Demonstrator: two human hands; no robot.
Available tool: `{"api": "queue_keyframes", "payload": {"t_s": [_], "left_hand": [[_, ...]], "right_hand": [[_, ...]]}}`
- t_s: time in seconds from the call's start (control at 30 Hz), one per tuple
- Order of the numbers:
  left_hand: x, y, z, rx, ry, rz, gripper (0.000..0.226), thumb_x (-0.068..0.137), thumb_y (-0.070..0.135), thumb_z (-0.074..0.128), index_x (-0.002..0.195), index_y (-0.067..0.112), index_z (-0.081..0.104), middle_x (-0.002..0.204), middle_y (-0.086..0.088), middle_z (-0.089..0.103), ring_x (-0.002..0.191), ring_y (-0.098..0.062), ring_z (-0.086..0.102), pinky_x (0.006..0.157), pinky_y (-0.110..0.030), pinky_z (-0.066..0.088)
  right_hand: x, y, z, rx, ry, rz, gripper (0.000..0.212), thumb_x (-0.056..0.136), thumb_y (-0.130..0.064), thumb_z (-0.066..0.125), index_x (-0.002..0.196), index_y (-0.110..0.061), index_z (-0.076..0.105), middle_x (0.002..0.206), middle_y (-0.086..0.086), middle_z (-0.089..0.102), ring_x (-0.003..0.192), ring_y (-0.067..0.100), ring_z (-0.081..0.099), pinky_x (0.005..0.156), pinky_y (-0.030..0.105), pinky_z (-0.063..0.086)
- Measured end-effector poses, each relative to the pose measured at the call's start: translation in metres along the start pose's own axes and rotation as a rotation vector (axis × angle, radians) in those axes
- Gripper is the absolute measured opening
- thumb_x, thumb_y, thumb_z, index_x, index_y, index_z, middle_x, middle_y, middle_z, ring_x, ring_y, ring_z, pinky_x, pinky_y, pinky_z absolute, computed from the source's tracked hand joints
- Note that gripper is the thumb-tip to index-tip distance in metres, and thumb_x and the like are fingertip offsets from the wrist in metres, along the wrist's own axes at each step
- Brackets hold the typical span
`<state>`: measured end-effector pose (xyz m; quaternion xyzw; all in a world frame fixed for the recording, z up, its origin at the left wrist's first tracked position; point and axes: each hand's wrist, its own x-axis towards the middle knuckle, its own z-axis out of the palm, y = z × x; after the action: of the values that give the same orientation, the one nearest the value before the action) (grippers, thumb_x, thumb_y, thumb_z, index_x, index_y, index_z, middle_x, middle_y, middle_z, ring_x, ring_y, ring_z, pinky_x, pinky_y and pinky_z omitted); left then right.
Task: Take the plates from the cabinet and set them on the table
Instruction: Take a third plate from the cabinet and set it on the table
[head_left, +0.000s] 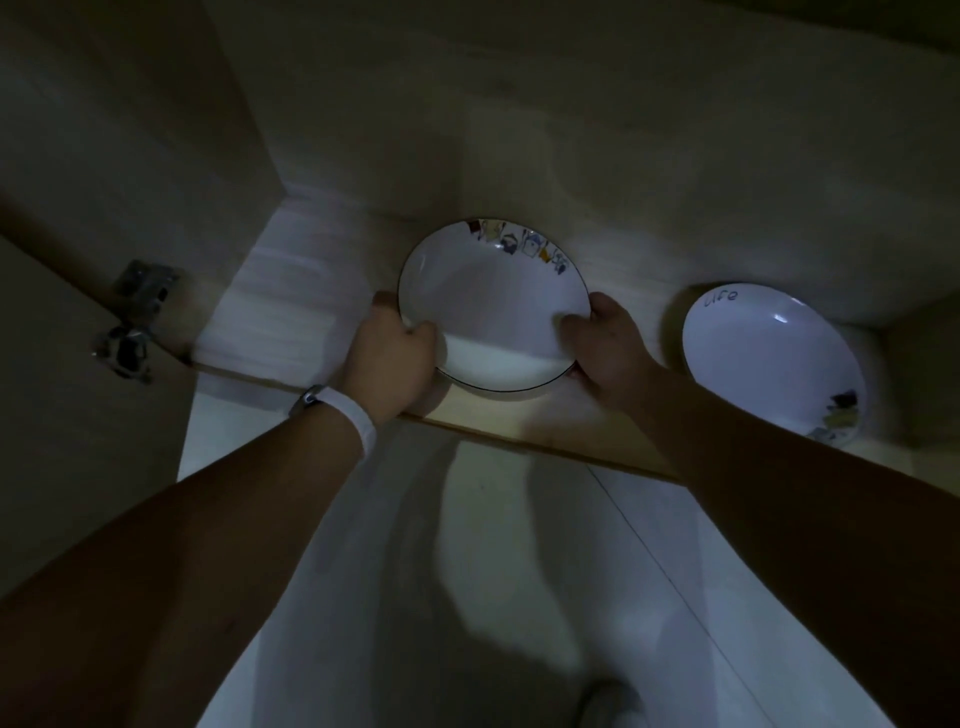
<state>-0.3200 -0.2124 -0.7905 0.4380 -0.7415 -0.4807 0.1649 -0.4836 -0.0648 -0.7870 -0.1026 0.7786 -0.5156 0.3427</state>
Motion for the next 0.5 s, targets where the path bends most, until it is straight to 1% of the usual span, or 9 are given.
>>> {"api": "queue_keyframes", "payload": {"t_s": [0.07, 0.1, 0.13, 0.17, 0.2, 0.27, 0.33, 0.43, 0.5], "left_hand": [[-0.015, 0.004, 0.0, -0.109, -0.011, -0.018, 0.018, 0.089, 0.009, 0.051, 0.107, 0.01, 0.047, 0.095, 0.002, 0.056, 0.093, -0.021, 0.055, 0.077, -0.027, 0.041], [-0.023, 0.007, -0.001, -0.118, -0.022, -0.027, 0.02, 0.091, 0.008, 0.05, 0.11, 0.01, 0.047, 0.099, 0.002, 0.056, 0.094, -0.018, 0.053, 0.078, -0.026, 0.039], [-0.03, 0.009, -0.003, -0.117, -0.028, -0.039, 0.023, 0.091, 0.008, 0.049, 0.114, 0.009, 0.048, 0.102, 0.001, 0.056, 0.094, -0.017, 0.053, 0.078, -0.024, 0.039], [-0.039, 0.012, -0.005, -0.127, -0.038, -0.047, 0.023, 0.092, 0.006, 0.048, 0.115, 0.008, 0.048, 0.102, 0.0, 0.056, 0.092, -0.014, 0.054, 0.076, -0.022, 0.04], [-0.047, 0.013, -0.007, -0.157, -0.045, -0.038, 0.021, 0.092, 0.003, 0.047, 0.112, 0.008, 0.049, 0.098, 0.002, 0.057, 0.086, -0.009, 0.056, 0.072, -0.018, 0.043], [-0.066, 0.018, -0.013, -0.229, -0.057, -0.025, 0.021, 0.09, -0.005, 0.047, 0.106, 0.008, 0.049, 0.092, 0.007, 0.057, 0.075, 0.006, 0.056, 0.063, -0.009, 0.044], [-0.087, 0.022, -0.019, -0.285, -0.077, -0.037, 0.024, 0.088, -0.008, 0.047, 0.108, 0.004, 0.051, 0.095, 0.006, 0.059, 0.077, 0.007, 0.058, 0.065, -0.013, 0.047], [-0.125, 0.036, -0.032, -0.304, -0.084, -0.089, 0.033, 0.09, -0.008, 0.043, 0.119, 0.007, 0.049, 0.1, 0.01, 0.058, 0.081, 0.008, 0.057, 0.064, -0.008, 0.046], [-0.152, 0.048, -0.039, -0.273, -0.105, -0.107, 0.039, 0.092, -0.006, 0.042, 0.125, 0.014, 0.048, 0.103, 0.014, 0.058, 0.087, 0.007, 0.056, 0.068, -0.009, 0.048]], "right_hand": [[-0.008, 0.004, -0.001, 0.047, -0.015, 0.025, 0.035, 0.079, -0.024, 0.059, 0.113, -0.017, 0.058, 0.108, 0.013, 0.065, 0.096, 0.037, 0.065, 0.073, 0.063, 0.055], [-0.016, 0.004, -0.002, 0.048, -0.016, 0.039, 0.032, 0.082, -0.023, 0.059, 0.113, -0.016, 0.057, 0.107, 0.012, 0.064, 0.095, 0.034, 0.065, 0.073, 0.058, 0.057], [-0.024, 0.002, -0.003, 0.015, -0.011, 0.046, 0.024, 0.087, -0.021, 0.058, 0.11, -0.016, 0.057, 0.101, 0.009, 0.064, 0.09, 0.029, 0.065, 0.069, 0.048, 0.06], [-0.035, 0.0, -0.005, -0.038, 0.0, 0.047, 0.015, 0.089, -0.02, 0.056, 0.104, -0.018, 0.057, 0.095, 0.006, 0.064, 0.084, 0.024, 0.064, 0.063, 0.037, 0.059], [-0.045, -0.001, -0.007, -0.082, 0.014, 0.041, 0.009, 0.09, -0.02, 0.054, 0.099, -0.02, 0.057, 0.09, 0.004, 0.063, 0.079, 0.022, 0.064, 0.059, 0.033, 0.057], [-0.065, -0.003, -0.014, -0.121, 0.008, 0.066, 0.015, 0.088, -0.022, 0.053, 0.102, -0.021, 0.057, 0.096, 0.005, 0.063, 0.084, 0.024, 0.064, 0.064, 0.04, 0.059], [-0.092, -0.007, -0.021, -0.115, -0.011, 0.106, 0.023, 0.089, -0.018, 0.05, 0.111, -0.021, 0.054, 0.103, 0.005, 0.061, 0.088, 0.023, 0.062, 0.066, 0.04, 0.059], [-0.134, -0.014, -0.034, -0.162, -0.025, 0.109, 0.022, 0.089, -0.011, 0.048, 0.108, -0.017, 0.057, 0.09, 0.004, 0.06, 0.073, 0.02, 0.057, 0.05, 0.028, 0.048], [-0.163, -0.021, -0.043, -0.172, -0.03, 0.136, 0.019, 0.089, -0.01, 0.048, 0.105, -0.017, 0.057, 0.085, 0.005, 0.059, 0.067, 0.018, 0.054, 0.046, 0.026, 0.043]]}}
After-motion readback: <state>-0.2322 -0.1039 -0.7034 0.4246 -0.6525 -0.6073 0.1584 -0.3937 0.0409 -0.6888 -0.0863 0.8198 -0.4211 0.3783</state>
